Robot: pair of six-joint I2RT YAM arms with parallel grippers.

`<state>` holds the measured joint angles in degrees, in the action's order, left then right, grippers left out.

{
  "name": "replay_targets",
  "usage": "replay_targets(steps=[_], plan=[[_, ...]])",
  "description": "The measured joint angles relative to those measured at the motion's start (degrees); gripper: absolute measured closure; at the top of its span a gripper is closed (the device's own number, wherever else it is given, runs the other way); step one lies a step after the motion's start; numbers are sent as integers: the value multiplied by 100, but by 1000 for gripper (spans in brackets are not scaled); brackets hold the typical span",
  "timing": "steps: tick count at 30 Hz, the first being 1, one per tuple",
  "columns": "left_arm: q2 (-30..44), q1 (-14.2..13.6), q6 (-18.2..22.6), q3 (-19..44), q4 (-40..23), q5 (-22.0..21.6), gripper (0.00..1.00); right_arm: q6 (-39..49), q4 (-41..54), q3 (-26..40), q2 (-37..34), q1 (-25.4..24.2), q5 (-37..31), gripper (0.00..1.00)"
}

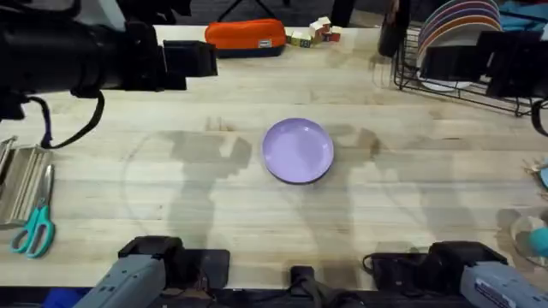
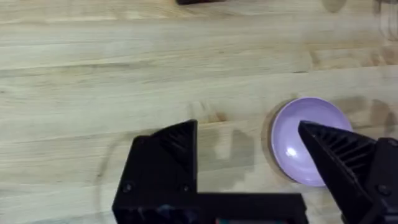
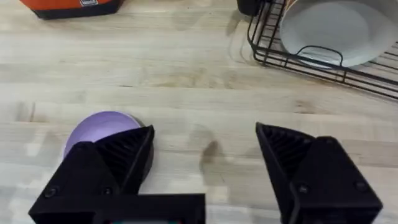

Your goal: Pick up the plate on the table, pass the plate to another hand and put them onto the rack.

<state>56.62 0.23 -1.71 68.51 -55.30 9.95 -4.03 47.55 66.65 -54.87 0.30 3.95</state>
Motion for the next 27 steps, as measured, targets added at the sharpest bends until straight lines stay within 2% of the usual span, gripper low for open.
replay_targets(steps=[5,16,23,27], plan=[[2,-80,-275,0,-96,228,6,0,0,0,0,0,0,9],[673,-767,-1210,2,-134,364,4,0,-35,0,0,0,0,9],[988,-1141,-1412,2,-132,386,6,0,-33,0,0,0,-2,9],[1231,-1499,-1446,2,-130,373,6,69,-37,0,0,0,-2,9]])
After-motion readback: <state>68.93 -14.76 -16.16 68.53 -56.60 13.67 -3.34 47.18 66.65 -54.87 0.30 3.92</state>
